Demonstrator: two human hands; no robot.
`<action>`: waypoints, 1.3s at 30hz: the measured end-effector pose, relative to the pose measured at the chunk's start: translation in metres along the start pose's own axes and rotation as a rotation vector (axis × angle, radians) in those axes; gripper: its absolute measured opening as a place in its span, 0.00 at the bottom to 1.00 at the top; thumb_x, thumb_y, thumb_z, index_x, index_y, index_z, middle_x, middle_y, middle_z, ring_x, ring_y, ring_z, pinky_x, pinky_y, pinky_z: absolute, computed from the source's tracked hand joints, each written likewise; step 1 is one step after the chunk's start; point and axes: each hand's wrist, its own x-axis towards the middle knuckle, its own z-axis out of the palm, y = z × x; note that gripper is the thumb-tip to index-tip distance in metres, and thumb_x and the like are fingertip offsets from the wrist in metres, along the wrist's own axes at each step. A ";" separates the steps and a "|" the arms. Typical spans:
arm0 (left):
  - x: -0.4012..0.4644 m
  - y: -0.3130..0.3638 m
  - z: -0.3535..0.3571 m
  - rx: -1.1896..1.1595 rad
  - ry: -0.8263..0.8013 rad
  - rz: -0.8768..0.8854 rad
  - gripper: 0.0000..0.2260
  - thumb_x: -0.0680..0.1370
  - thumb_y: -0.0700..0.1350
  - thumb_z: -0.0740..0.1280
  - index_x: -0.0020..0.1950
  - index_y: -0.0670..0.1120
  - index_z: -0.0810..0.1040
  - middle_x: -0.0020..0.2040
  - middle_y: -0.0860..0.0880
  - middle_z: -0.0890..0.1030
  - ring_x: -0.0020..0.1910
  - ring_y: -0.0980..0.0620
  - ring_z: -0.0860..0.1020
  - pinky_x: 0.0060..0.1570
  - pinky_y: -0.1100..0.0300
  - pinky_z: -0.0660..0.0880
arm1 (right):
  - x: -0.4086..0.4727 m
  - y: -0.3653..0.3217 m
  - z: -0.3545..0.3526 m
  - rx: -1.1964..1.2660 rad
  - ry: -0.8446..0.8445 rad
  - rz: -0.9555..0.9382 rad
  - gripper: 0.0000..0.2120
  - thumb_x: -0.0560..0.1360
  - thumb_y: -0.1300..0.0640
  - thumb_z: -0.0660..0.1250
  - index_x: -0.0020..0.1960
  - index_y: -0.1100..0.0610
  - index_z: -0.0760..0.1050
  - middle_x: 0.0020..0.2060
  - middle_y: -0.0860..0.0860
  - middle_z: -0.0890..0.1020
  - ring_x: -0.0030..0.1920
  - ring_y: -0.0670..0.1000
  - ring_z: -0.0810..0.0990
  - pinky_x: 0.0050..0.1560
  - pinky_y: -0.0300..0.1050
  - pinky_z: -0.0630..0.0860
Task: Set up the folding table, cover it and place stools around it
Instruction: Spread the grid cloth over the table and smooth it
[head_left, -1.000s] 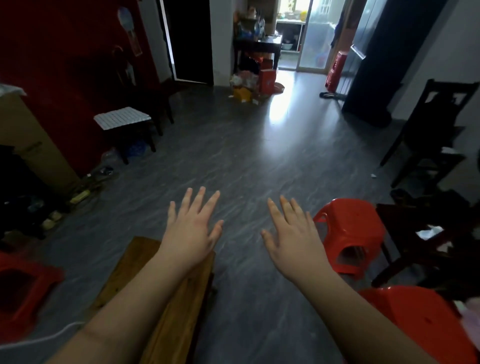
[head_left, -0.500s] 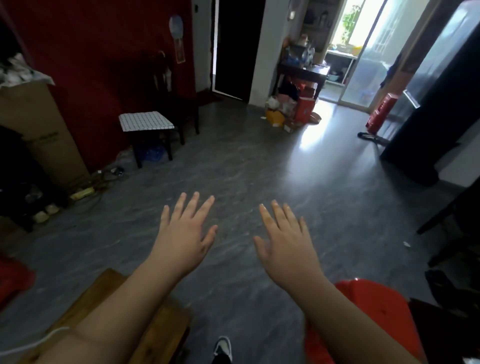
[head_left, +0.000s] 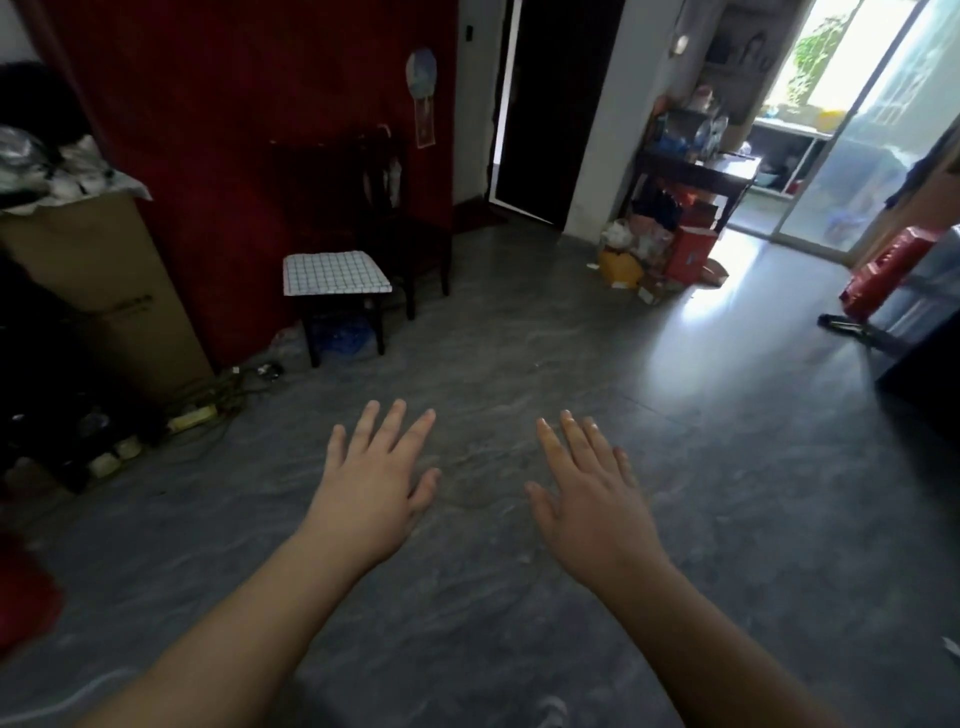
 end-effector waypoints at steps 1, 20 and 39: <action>0.018 -0.001 0.003 0.011 0.002 -0.018 0.30 0.82 0.62 0.50 0.80 0.60 0.41 0.82 0.51 0.44 0.80 0.47 0.39 0.77 0.42 0.43 | 0.022 0.008 0.005 0.004 -0.007 -0.017 0.32 0.81 0.38 0.49 0.80 0.45 0.41 0.81 0.49 0.44 0.79 0.50 0.38 0.79 0.55 0.43; 0.335 -0.034 0.027 -0.053 0.104 -0.449 0.30 0.82 0.60 0.54 0.80 0.60 0.43 0.82 0.52 0.45 0.80 0.48 0.39 0.78 0.43 0.43 | 0.450 0.073 0.043 0.053 -0.136 -0.459 0.32 0.81 0.38 0.48 0.80 0.44 0.40 0.80 0.47 0.42 0.79 0.49 0.38 0.79 0.55 0.43; 0.685 -0.310 0.014 -0.035 0.077 -0.430 0.31 0.82 0.59 0.55 0.81 0.57 0.45 0.82 0.50 0.48 0.80 0.46 0.42 0.77 0.43 0.44 | 0.849 -0.065 0.129 0.022 -0.225 -0.418 0.31 0.82 0.39 0.48 0.80 0.44 0.41 0.80 0.47 0.43 0.79 0.49 0.38 0.79 0.56 0.44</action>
